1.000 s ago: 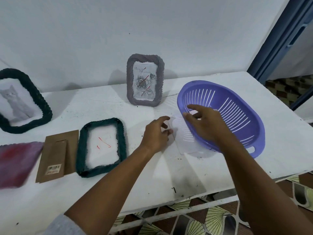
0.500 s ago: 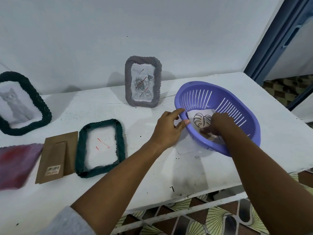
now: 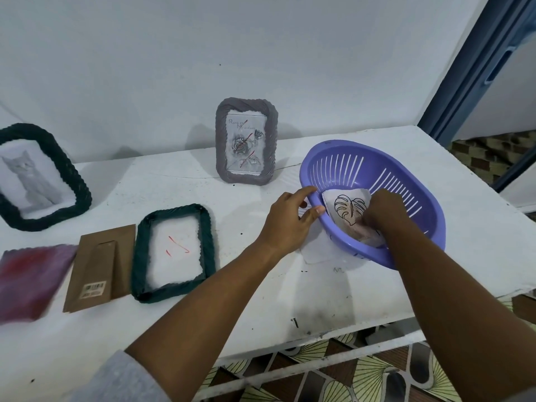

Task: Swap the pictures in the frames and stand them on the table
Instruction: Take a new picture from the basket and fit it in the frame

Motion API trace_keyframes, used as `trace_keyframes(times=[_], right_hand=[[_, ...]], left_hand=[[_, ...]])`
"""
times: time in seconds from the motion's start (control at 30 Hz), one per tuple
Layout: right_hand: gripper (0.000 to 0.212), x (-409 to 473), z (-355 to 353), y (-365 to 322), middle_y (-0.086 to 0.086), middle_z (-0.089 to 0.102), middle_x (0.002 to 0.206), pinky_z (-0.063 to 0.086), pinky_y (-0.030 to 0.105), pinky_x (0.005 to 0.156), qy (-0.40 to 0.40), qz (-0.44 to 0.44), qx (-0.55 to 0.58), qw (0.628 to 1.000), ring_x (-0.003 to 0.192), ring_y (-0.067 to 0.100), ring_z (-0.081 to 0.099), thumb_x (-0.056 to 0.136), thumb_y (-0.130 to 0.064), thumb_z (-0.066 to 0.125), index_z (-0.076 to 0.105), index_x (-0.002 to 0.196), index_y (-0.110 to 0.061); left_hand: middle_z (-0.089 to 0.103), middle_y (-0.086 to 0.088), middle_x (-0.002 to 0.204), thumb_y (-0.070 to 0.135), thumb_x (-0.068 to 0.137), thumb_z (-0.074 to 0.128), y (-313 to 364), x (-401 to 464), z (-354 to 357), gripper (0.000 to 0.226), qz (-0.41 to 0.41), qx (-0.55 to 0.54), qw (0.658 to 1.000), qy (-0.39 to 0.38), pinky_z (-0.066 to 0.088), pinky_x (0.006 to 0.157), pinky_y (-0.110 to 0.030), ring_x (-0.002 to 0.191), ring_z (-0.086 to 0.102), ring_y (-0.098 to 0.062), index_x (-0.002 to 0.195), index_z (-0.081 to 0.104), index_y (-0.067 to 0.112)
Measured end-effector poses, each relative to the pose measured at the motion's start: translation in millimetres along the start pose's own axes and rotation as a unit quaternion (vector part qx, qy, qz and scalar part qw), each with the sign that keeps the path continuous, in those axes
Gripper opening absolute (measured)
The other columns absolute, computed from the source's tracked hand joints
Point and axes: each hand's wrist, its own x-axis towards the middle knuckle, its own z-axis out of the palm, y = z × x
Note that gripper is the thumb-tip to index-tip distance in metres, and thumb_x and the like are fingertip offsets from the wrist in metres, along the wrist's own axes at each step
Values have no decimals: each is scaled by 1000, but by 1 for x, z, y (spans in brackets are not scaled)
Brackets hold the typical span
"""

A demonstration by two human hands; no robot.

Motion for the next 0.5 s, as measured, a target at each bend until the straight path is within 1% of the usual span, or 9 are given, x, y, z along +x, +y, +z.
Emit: trace_keyframes(times=[0.1,0.23,0.3,0.37,0.43,0.5], right_hand=[[41,-2,0,0,22,62,114,49,39,89,27,15,30,999,105,37,61,83,-12,70,55,117,6],[39,-5,0,0,23,62,115,50,41,88,44,26,57,997,104,39,61,85,-11,67,53,118,6],[30,-6,-1,2,23,63,111,49,41,83,83,20,85,993,102,40,60,88,-8,61,56,114,6],[25,-7,-5,3,21,65,106,48,38,78,118,11,114,986,100,40,60,89,-11,59,59,109,4],[21,-7,-12,4,16,66,100,45,35,75,130,-3,178,975,96,35,61,88,-17,62,64,102,-2],[16,-12,-21,3,8,64,90,44,31,69,125,-13,296,947,84,27,60,85,-24,67,66,91,-9]], left_hand=[[55,-6,120,39,91,55,1,0,-1,48,1,0,1000,-3,55,84,-37,101,59,-20,136,46,26],[55,-7,119,39,91,55,3,-1,-2,48,2,3,1000,-8,55,85,-38,102,58,-21,136,45,26],[53,-8,120,38,92,55,4,-1,-3,48,1,7,1000,-9,53,86,-37,103,57,-22,136,45,26],[51,-7,121,37,92,55,4,0,-4,46,6,21,1000,-4,49,89,-33,103,57,-22,136,46,25],[50,-7,117,34,92,56,4,-1,-5,42,27,29,999,25,48,88,-28,101,57,-21,133,50,25],[56,-7,109,31,94,56,7,0,-8,33,59,13,995,75,45,80,-20,91,58,-17,125,56,23]])
